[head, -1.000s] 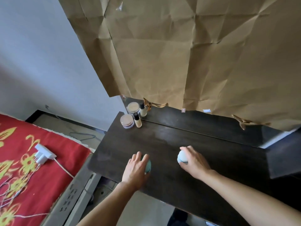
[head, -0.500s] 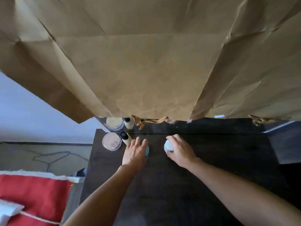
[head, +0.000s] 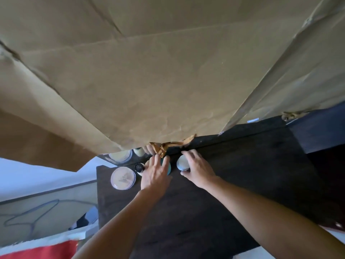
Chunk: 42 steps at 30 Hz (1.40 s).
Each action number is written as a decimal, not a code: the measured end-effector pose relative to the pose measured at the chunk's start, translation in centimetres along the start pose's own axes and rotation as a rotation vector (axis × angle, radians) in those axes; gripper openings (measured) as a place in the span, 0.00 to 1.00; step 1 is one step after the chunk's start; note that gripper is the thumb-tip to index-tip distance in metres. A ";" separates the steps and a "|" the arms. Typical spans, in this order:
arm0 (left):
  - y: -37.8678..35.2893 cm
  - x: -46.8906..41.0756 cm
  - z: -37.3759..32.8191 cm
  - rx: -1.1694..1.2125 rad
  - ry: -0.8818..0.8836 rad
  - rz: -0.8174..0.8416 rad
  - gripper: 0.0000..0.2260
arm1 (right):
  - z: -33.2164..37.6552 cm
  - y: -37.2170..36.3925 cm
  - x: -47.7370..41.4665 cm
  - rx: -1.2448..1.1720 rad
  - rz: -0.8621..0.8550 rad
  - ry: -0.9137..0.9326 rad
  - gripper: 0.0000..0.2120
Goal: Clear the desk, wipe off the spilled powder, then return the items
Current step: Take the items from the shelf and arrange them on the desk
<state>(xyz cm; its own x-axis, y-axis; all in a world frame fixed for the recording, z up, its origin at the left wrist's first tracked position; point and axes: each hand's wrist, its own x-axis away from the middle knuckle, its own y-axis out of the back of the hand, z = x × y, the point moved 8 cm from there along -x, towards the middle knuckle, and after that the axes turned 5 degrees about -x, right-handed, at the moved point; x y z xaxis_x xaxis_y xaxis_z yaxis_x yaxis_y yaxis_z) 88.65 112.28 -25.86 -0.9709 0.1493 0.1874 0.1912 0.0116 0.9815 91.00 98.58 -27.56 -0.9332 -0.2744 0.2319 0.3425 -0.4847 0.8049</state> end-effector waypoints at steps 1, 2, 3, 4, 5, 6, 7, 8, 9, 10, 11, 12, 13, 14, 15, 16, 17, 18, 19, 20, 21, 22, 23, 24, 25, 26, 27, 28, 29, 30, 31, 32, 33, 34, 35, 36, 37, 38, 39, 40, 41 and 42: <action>0.4 0.2 -0.1 -0.021 -0.020 -0.048 0.29 | -0.4 0.3 0.4 0.003 -0.014 -0.007 0.32; 1.0 0.4 -0.3 -0.043 -0.037 -0.109 0.27 | -1.0 0.8 0.8 0.009 -0.030 -0.015 0.32; 1.8 0.7 -0.7 -0.060 -0.053 -0.177 0.24 | -1.7 1.3 1.4 0.017 -0.041 -0.029 0.31; 2.6 1.1 -1.3 -0.071 -0.068 -0.231 0.21 | -2.5 1.9 2.0 0.030 -0.047 -0.050 0.31; 3.4 1.4 -2.1 -0.074 -0.087 -0.267 0.18 | -3.4 2.6 2.8 0.047 -0.049 -0.073 0.30; 4.1 1.6 -3.0 -0.067 -0.111 -0.285 0.16 | -4.4 3.3 3.6 0.063 -0.054 -0.092 0.29; 4.5 1.8 -4.1 -0.053 -0.140 -0.281 0.15 | -5.4 4.1 4.6 0.073 -0.061 -0.108 0.28; 4.7 2.0 -5.4 -0.039 -0.170 -0.264 0.14 | -6.5 4.9 5.8 0.078 -0.075 -0.124 0.27; 4.9 2.2 -6.7 -0.030 -0.198 -0.244 0.13 | -7.6 5.8 7.0 0.084 -0.090 -0.145 0.26; 5.2 2.4 -8.2 -0.026 -0.222 -0.230 0.12 | -8.7 6.8 8.4 0.091 -0.109 -0.168 0.26; 5.5 2.7 -9.7 -0.023 -0.245 -0.224 0.11 | -9.9 7.8 9.8 0.097 -0.127 -0.192 0.25; 5.8 3.1 -11.4 -0.018 -0.269 -0.222 0.11 | -11.0 8.9 11.2 0.100 -0.145 -0.210 0.25; 6.2 3.4 -13.1 -0.018 -0.293 -0.227 0.12 | -12.0 10.0 12.7 0.101 -0.162 -0.220 0.25; 6.6 3.7 -14.9 -0.018 -0.316 -0.237 0.12 | -13.1 11.2 14.2 0.102 -0.179 -0.224 0.25; 7.0 4.1 -16.9 -0.009 -0.334 -0.245 0.12 | -14.1 12.3 15.7 0.103 -0.196 -0.226 0.24; 7.4 4.5 -19.0 0.011 -0.351 -0.248 0.12 | -15.2 13.5 17.4 0.100 -0.215 -0.228 0.24; 7.8 5.0 -21.2 0.034 -0.366 -0.251 0.12 | -16.3 14.7 19.1 0.092 -0.232 -0.234 0.24; 8.1 5.5 -23.5 0.050 -0.384 -0.259 0.11 | -17.4 16.1 20.7 0.086 -0.258 -0.239 0.24; 8.5 6.0 -25.9 0.058 -0.407 -0.269 0.11 | -18.4 17.4 22.3 0.085 -0.284 -0.241 0.24; 8.6 6.6 -28.3 0.062 -0.433 -0.273 0.11 | -19.4 18.7 23.9 0.083 -0.312 -0.241 0.24; 8.8 7.1 -30.7 0.065 -0.458 -0.273 0.11 | -20.4 20.0 25.5 0.075 -0.338 -0.243 0.23; 9.0 7.4 -33.0 0.070 -0.478 -0.275 0.10 | -21.4 21.3 27.0 0.067 -0.364 -0.246 0.23; 9.3 7.7 -35.2 0.078 -0.494 -0.279 0.10 | -22.4 22.7 28.5 0.061 -0.389 -0.252 0.23; 9.6 7.9 -37.3 0.090 -0.507 -0.281 0.09 | -23.4 24.0 29.8 0.059 -0.413 -0.255 0.23; 10.0 8.0 -39.3 0.101 -0.521 -0.284 0.08 | -24.4 25.5 31.0 0.059 -0.437 -0.256 0.23; 10.6 8.0 -41.2 0.111 -0.538 -0.289 0.07 | -25.3 26.9 32.0 0.059 -0.464 -0.255 0.23; 11.2 7.9 -42.9 0.120 -0.555 -0.300 0.05 | -26.3 28.4 32.9 0.060 -0.491 -0.258 0.23; 11.9 7.7 -44.5 0.130 -0.570 -0.317 0.04 | -27.2 30.0 33.6 0.063 -0.519 -0.265 0.23; 12.7 7.4 -46.1 0.139 -0.583 -0.334 0.05 | -28.1 31.4 34.1 0.063 -0.539 -0.275 0.23; 13.6 7.1 -47.6 0.143 -0.602 -0.349 0.07 | -29.0 32.8 34.5 0.056 -0.555 -0.281 0.23; 14.7 6.7 -49.1 0.148 -0.627 -0.371 0.08 | -29.8 34.1 34.7 0.047 -0.567 -0.285 0.23; 15.8 6.2 -50.5 0.162 -0.650 -0.399 0.08 | -30.5 35.4 34.7 0.046 -0.584 -0.281 0.23; 17.0 5.6 -51.9 0.184 -0.670 -0.433 0.09 | -31.1 36.7 34.7 0.052 -0.601 -0.275 0.23; 18.2 4.9 -53.2 0.208 -0.687 -0.471 0.08 | -31.7 38.0 34.6 0.063 -0.615 -0.269 0.23; 19.4 4.0 -54.4 0.228 -0.703 -0.508 0.08 | -32.3 39.3 34.5 0.083 -0.630 -0.269 0.22; 20.6 3.0 -55.6 0.239 -0.719 -0.546 0.07 | -32.9 40.7 34.3 0.116 -0.650 -0.274 0.22; 21.8 1.9 -56.8 0.240 -0.734 -0.584 0.07 | -33.4 42.0 34.1 0.145 -0.668 -0.284 0.22; 23.2 0.8 -57.8 0.231 -0.740 -0.625 0.08 | -34.0 43.4 33.7 0.149 -0.684 -0.285 0.22; 24.6 -0.4 -58.8 0.221 -0.734 -0.664 0.09 | -34.6 44.7 33.3 0.129 -0.693 -0.280 0.22; 26.0 -1.7 -59.6 0.205 -0.716 -0.692 0.10 | -35.2 46.1 32.8 0.108 -0.703 -0.268 0.22; 27.3 -2.9 -60.4 0.181 -0.689 -0.716 0.11 | -35.7 47.5 32.3 0.101 -0.714 -0.258 0.22; 28.4 -4.1 -61.0 0.152 -0.660 -0.739 0.12 | -36.0 49.1 31.8 0.103 -0.732 -0.248 0.22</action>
<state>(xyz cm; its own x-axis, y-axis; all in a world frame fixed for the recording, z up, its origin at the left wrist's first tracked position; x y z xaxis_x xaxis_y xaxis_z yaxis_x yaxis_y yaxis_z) 89.23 51.73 3.70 -0.5879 0.5720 -0.5721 -0.3660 0.4426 0.8186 82.02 36.10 -0.33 -0.9188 0.2855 -0.2725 -0.3708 -0.3877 0.8439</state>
